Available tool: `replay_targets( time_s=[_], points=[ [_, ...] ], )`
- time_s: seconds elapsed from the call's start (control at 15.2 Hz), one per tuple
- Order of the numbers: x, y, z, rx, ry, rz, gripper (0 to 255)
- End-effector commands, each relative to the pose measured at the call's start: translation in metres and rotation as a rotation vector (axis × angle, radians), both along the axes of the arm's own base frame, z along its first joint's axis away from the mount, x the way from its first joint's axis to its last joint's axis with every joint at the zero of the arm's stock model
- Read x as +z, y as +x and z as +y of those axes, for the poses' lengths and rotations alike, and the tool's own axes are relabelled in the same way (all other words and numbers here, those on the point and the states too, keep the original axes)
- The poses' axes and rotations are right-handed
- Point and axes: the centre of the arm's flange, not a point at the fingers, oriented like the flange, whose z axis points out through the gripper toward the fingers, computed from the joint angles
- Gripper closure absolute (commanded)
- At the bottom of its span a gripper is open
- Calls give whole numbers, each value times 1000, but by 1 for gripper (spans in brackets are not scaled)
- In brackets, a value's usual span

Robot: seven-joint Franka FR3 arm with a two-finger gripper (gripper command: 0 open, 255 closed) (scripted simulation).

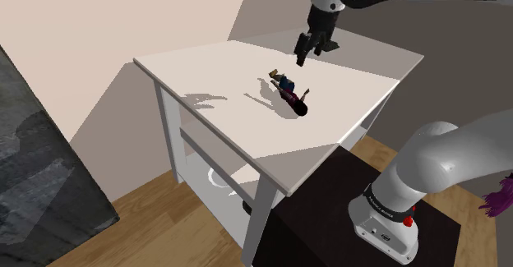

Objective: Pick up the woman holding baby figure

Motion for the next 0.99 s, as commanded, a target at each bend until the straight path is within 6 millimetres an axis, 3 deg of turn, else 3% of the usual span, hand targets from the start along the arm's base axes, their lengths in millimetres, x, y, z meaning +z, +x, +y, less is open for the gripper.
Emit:
replay_targets(
  time_s=[0.0, 0.53, 0.92],
  points=[
    [-19, 21, 6, -22, -11, 10, 0],
    [-97, 95, 27, -101, -56, 51, 0],
    [-128, 95, 27, -101, -56, 51, 0]
  ],
)
